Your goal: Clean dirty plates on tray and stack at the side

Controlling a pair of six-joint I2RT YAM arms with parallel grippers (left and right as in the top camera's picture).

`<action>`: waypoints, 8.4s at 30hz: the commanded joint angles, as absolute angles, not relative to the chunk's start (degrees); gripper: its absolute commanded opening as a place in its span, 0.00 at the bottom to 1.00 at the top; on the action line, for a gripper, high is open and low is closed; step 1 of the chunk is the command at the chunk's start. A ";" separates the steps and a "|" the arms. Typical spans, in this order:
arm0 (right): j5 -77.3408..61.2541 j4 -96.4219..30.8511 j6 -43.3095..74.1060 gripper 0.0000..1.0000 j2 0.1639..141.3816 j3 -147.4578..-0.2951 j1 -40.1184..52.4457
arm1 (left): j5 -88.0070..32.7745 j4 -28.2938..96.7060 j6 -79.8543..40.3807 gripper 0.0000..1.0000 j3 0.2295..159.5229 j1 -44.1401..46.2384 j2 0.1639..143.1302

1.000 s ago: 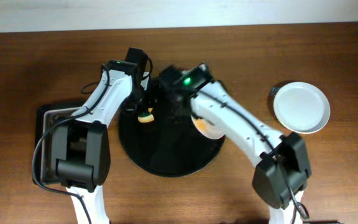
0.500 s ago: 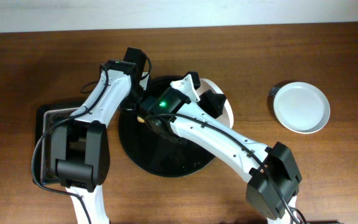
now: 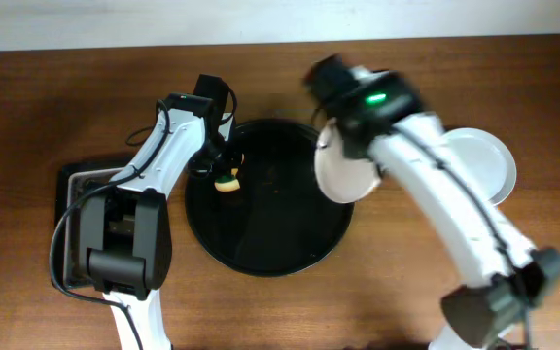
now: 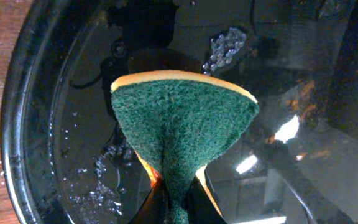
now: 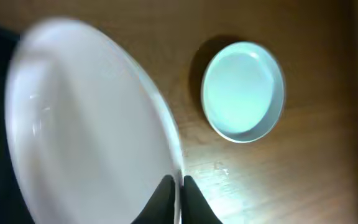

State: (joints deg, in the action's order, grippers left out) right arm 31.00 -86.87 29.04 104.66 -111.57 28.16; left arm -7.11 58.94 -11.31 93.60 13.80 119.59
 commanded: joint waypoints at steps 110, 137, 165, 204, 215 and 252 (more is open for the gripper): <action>-24.01 -64.10 3.66 0.68 62.08 -74.54 0.80 | 8.99 55.79 -2.94 0.02 76.69 -8.32 101.12; -24.03 -63.26 4.10 0.68 62.08 -74.56 0.80 | -0.54 34.28 2.00 0.14 59.46 -15.00 99.83; -24.01 -62.11 4.93 0.68 62.08 -74.56 0.80 | -4.99 53.78 3.03 0.73 75.59 -16.14 87.61; -11.88 -22.00 -12.25 0.99 0.67 -10.31 0.64 | -6.68 62.94 3.05 0.99 75.59 -16.14 51.75; -9.82 -3.44 -10.00 0.99 0.21 -0.32 1.21 | -6.68 62.94 3.05 0.99 75.59 -16.14 51.77; -9.82 -3.44 -10.00 0.99 0.21 -0.32 1.21 | -1.72 4.54 2.42 0.99 0.47 -5.13 0.27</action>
State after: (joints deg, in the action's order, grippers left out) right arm -10.33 -3.38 -10.48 0.58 -0.80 0.75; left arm -2.76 4.27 2.55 0.80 -5.39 0.73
